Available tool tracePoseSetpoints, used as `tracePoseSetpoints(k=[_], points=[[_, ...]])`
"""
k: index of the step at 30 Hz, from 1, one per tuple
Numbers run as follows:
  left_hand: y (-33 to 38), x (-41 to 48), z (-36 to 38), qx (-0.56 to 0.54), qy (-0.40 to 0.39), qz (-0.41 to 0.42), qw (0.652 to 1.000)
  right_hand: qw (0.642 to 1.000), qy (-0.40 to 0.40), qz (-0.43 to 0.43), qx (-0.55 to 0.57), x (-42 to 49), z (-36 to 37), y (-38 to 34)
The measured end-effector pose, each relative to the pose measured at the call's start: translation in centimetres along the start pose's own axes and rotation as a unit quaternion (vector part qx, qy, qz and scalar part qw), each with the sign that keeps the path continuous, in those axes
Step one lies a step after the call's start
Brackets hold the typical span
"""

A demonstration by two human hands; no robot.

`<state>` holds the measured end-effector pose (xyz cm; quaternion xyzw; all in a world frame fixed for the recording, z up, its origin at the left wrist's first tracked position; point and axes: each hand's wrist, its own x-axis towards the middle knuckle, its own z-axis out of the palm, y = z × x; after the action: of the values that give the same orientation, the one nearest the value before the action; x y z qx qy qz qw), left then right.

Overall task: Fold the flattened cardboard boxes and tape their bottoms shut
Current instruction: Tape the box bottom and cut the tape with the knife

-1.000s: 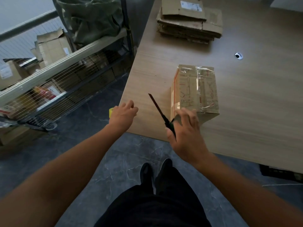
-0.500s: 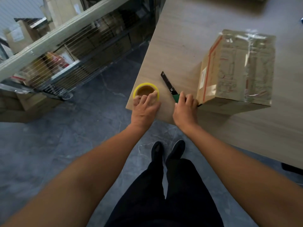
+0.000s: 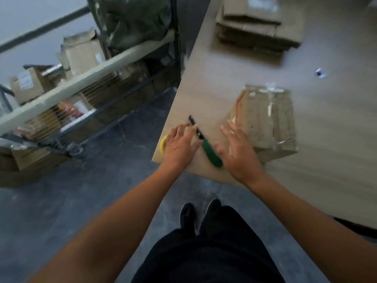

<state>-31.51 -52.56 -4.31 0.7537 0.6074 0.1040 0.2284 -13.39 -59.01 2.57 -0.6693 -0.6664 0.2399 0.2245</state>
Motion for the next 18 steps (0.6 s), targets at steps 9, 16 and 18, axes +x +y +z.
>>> tracePoseSetpoints(k=[9, 16, 18], points=[[15.9, 9.8, -3.1, -0.110, 0.029, 0.135, 0.984, 0.989, 0.117, 0.067, -0.055, 4.9, -13.2, 7.5], [18.8, 14.2, 1.8, -0.111, -0.042, 0.094, 0.989, 0.997, -0.014, 0.052, -0.059, 12.0, -12.2, 15.4], [18.8, 14.5, 1.8, -0.160, -0.040, 0.083, 0.983, 0.998, -0.029, 0.037, -0.047, 13.2, -11.8, 16.3]])
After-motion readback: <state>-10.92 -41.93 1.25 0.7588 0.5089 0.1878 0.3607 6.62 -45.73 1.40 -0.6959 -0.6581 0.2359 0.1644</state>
